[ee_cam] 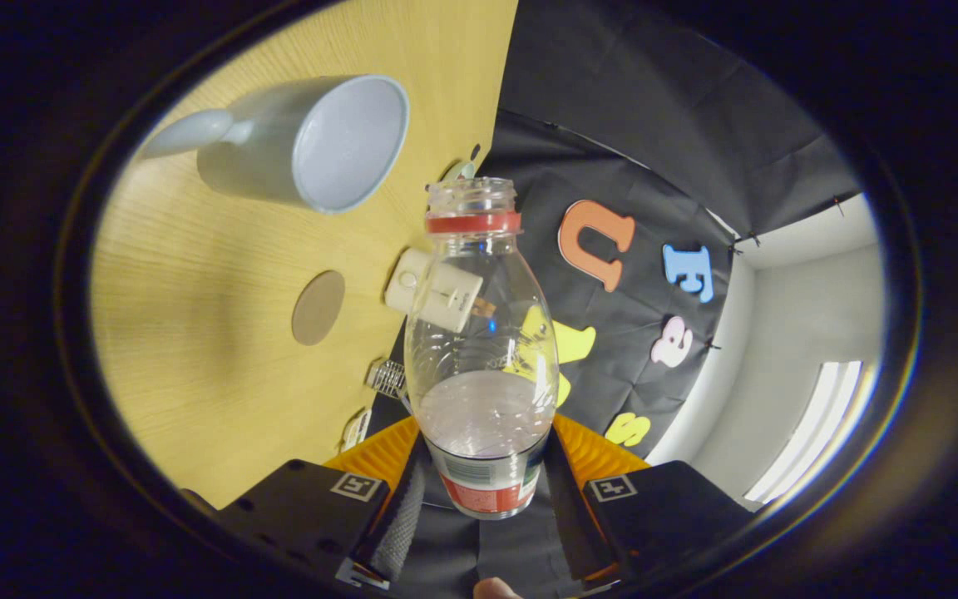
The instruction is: Take the bottle from table, then pour the juice into the cup, finally place the bottle on the coaster
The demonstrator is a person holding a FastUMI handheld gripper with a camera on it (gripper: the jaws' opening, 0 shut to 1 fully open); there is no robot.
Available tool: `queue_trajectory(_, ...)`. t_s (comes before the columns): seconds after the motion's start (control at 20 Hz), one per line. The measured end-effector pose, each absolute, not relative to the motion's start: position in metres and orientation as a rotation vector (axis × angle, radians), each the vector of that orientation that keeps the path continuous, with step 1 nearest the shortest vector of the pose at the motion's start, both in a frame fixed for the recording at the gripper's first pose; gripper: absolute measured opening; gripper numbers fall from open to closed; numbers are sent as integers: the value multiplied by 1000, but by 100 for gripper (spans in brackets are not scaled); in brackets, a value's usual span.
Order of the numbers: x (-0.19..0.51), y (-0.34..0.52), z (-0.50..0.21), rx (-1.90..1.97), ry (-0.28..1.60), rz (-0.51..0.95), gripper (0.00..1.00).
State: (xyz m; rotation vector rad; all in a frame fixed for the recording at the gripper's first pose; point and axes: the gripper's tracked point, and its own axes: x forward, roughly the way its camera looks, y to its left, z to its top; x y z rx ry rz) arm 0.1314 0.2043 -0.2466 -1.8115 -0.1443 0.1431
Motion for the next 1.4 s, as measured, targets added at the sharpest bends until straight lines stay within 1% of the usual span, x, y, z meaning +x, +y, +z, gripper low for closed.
queue_trajectory(0.35,132,202,-244,-1868,-126,156,76)
queue_trajectory(0.65,131,197,-266,-1682,-58,192,76)
queue_trajectory(0.85,128,191,-271,-1373,34,257,76)
queue_trajectory(1.05,122,196,-254,-1038,53,297,76)
queue_trajectory(1.4,122,188,-203,-488,102,364,76)
